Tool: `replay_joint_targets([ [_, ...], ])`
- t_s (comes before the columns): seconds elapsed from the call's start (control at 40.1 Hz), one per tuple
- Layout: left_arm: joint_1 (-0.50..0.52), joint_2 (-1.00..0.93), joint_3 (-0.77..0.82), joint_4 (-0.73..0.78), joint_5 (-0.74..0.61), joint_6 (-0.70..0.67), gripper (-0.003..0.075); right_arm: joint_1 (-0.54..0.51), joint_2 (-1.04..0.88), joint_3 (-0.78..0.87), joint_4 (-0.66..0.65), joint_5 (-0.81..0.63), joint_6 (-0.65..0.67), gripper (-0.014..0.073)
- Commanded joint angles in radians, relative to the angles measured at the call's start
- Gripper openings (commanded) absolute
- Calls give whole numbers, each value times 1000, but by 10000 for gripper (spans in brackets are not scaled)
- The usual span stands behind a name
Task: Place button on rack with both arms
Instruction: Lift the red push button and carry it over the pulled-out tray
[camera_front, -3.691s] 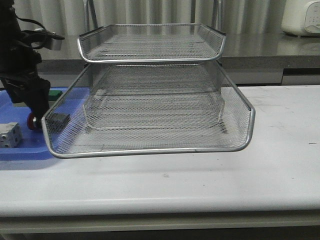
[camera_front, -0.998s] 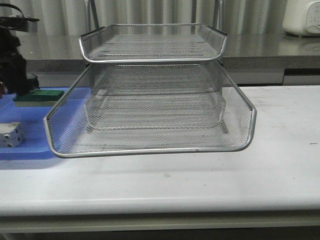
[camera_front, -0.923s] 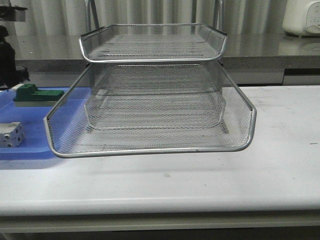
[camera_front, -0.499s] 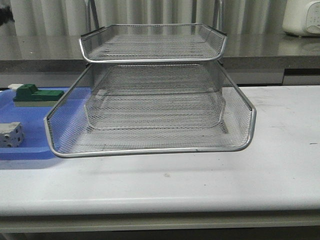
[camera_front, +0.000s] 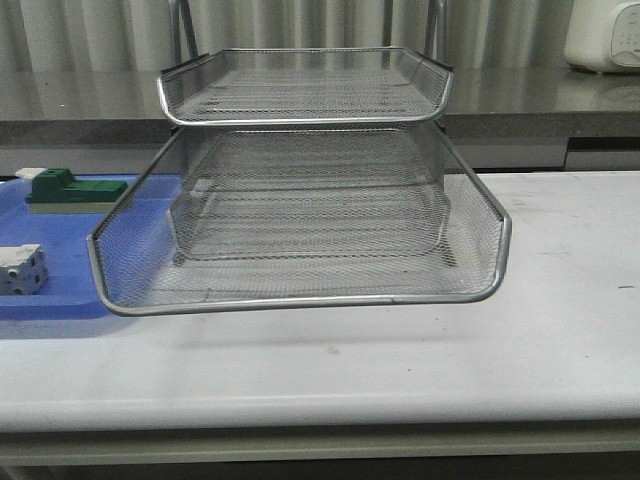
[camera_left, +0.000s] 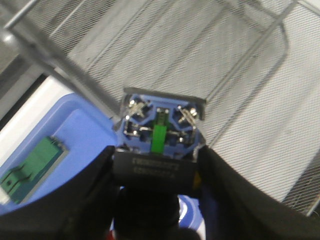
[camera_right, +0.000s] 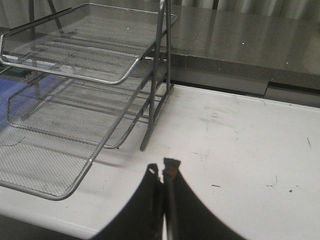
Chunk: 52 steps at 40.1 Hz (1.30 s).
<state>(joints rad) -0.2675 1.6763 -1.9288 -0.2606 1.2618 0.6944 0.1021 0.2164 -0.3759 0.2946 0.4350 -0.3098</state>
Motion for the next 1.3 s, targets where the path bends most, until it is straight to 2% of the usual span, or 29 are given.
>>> replay_joint_targets([
  [0.0, -87, -49, -5, -29, 30, -21, 293, -2, 10, -24, 0, -82, -2, -60],
  [0.249, -246, -40, 66, -29, 26, -36, 293, -2, 10, -24, 0, -82, -2, -60],
  [0.449, -303, 30, 74, -29, 11, -38, 293, -2, 10, -24, 0, -82, -2, -60],
  [0.898, -305, 261, 74, -25, -13, -49, 293, -2, 10, -24, 0, -82, -2, -60],
  [1.272, -305, 315, 74, -6, -56, -51, 298, -2, 10, -24, 0, -82, -2, -60],
])
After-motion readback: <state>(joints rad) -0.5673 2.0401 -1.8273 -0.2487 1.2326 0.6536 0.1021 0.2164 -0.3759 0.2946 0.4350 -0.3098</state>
